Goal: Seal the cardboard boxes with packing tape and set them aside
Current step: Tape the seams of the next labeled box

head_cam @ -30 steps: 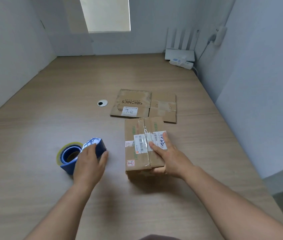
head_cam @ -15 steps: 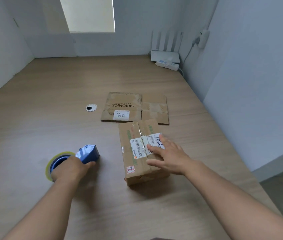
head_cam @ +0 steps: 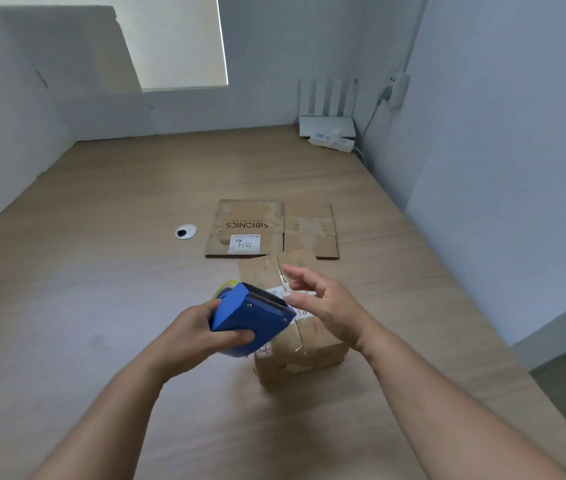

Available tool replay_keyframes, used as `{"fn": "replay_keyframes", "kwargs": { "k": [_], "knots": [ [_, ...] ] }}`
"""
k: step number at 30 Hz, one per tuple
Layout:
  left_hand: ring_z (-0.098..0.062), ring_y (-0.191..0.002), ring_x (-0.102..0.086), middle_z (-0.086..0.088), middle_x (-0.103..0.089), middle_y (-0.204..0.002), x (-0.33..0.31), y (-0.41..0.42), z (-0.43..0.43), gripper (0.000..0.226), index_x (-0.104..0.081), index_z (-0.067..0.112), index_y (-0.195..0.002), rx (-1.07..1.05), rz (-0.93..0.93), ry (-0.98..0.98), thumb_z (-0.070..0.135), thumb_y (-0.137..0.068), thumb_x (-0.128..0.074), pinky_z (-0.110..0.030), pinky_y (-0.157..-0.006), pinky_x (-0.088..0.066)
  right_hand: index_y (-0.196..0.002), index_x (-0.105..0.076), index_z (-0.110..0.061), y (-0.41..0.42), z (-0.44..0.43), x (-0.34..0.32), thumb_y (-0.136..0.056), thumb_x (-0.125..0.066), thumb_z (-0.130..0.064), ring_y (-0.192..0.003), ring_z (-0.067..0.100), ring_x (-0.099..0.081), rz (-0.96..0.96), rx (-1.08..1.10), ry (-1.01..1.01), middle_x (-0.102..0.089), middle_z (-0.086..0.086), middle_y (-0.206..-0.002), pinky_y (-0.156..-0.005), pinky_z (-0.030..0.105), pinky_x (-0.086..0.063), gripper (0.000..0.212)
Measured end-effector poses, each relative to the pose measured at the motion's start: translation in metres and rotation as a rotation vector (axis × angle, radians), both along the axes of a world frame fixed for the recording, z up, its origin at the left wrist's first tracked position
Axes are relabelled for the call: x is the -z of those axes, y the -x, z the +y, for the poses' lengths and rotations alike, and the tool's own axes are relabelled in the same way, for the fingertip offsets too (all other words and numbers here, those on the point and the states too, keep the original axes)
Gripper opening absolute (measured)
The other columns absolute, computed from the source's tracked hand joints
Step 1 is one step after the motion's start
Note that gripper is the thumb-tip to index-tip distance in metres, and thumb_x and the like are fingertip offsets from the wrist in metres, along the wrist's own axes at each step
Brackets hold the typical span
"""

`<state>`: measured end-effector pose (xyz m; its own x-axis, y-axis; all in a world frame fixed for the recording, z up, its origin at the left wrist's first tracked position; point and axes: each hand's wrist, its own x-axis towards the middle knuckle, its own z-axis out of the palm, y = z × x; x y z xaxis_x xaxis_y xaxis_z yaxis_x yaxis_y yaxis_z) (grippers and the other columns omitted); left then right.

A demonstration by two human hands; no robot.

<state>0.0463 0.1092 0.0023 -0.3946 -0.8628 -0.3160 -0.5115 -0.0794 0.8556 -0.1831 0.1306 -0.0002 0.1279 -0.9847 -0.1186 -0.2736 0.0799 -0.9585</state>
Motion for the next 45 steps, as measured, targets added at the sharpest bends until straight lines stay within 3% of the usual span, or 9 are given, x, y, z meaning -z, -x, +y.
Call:
{"fn": "replay_keyframes", "kwargs": {
  "k": [4,8,13,19,24,27,31,39,45],
  "knots": [
    [-0.003,-0.076,-0.064,0.010,-0.071,-0.086,-0.013,0.013,0.007,0.040,-0.065,0.026,-0.099,0.070,0.020,-0.026,0.036,-0.062,-0.078,-0.014,-0.065,-0.048,-0.106,-0.066,-0.017,0.004,0.002,-0.008,-0.089,-0.063,-0.004,-0.095,0.006,-0.062,-0.156,0.051,0.026,-0.067,-0.003,-0.099,-0.086,0.017,-0.049,0.022],
    [-0.005,-0.079,-0.065,0.013,-0.071,-0.088,-0.017,0.016,0.009,0.056,-0.065,0.029,-0.101,0.098,0.011,-0.045,0.051,-0.050,-0.074,-0.016,-0.067,-0.049,-0.082,-0.066,-0.011,0.012,0.003,-0.015,-0.086,-0.063,0.003,-0.066,-0.002,-0.058,-0.188,0.105,0.072,-0.063,0.000,-0.075,-0.066,0.012,-0.047,0.014],
    [-0.008,-0.081,-0.066,0.013,-0.072,-0.090,-0.021,0.018,0.009,0.068,-0.066,0.033,-0.101,0.077,-0.015,-0.046,0.067,-0.042,-0.069,-0.019,-0.069,-0.050,-0.075,-0.062,-0.014,0.012,0.002,-0.016,-0.085,-0.066,0.000,-0.062,-0.002,-0.053,-0.112,0.105,0.123,-0.059,-0.001,-0.072,-0.062,0.012,-0.045,0.018],
    [-0.017,-0.075,-0.067,0.006,-0.072,-0.079,-0.032,0.019,0.007,0.091,-0.068,0.025,-0.090,0.047,-0.157,-0.023,0.090,-0.025,-0.061,-0.025,-0.065,-0.047,-0.071,-0.055,-0.018,0.010,0.008,-0.002,-0.090,-0.062,-0.010,-0.056,0.002,-0.049,0.055,0.208,0.106,-0.056,-0.005,-0.067,-0.057,0.020,-0.046,0.022],
    [-0.024,-0.074,-0.071,-0.003,-0.074,-0.078,-0.041,-0.036,0.010,0.090,-0.073,0.017,-0.079,0.091,-0.262,-0.126,0.087,-0.023,-0.069,-0.030,-0.068,-0.046,-0.067,-0.056,-0.011,0.046,0.030,0.019,-0.088,-0.063,-0.005,-0.043,0.007,-0.045,-0.024,0.492,0.019,-0.054,-0.003,-0.056,-0.049,0.022,-0.043,0.022],
    [-0.020,-0.065,-0.070,-0.003,-0.074,-0.073,-0.038,-0.057,0.016,0.098,-0.072,0.013,-0.076,0.116,-0.401,-0.201,0.091,-0.017,-0.064,-0.026,-0.061,-0.044,-0.065,-0.053,-0.011,0.061,0.045,0.044,-0.087,-0.062,-0.006,-0.044,0.011,-0.044,0.044,0.574,-0.063,-0.053,-0.001,-0.054,-0.050,0.027,-0.043,0.025],
    [-0.013,-0.053,-0.065,-0.001,-0.071,-0.066,-0.025,-0.048,0.014,0.092,-0.067,0.016,-0.062,0.116,-0.471,-0.235,0.094,-0.014,-0.060,-0.023,-0.054,-0.039,-0.063,-0.051,-0.011,0.057,0.049,0.063,-0.087,-0.063,-0.010,-0.049,0.017,-0.043,0.020,0.662,-0.133,-0.051,0.004,-0.055,-0.050,0.028,-0.041,0.027],
    [-0.015,-0.061,-0.067,0.000,-0.073,-0.070,-0.011,-0.042,-0.007,0.099,-0.073,0.012,-0.080,0.166,-0.614,-0.206,0.091,-0.023,-0.057,-0.026,-0.061,-0.041,-0.061,-0.051,-0.012,0.052,0.052,0.080,-0.085,-0.062,-0.010,-0.046,0.016,-0.043,0.042,0.709,-0.196,-0.052,0.003,-0.055,-0.057,0.033,-0.041,0.027],
    [-0.018,-0.069,-0.067,-0.001,-0.072,-0.074,0.006,-0.032,-0.017,0.081,-0.072,0.014,-0.077,0.126,-0.649,-0.199,0.083,-0.037,-0.058,-0.027,-0.062,-0.041,-0.065,-0.051,-0.011,0.050,0.046,0.089,-0.086,-0.062,-0.010,-0.047,0.018,-0.043,0.029,0.728,-0.266,-0.054,0.007,-0.061,-0.057,0.034,-0.041,0.024]
  ]
}}
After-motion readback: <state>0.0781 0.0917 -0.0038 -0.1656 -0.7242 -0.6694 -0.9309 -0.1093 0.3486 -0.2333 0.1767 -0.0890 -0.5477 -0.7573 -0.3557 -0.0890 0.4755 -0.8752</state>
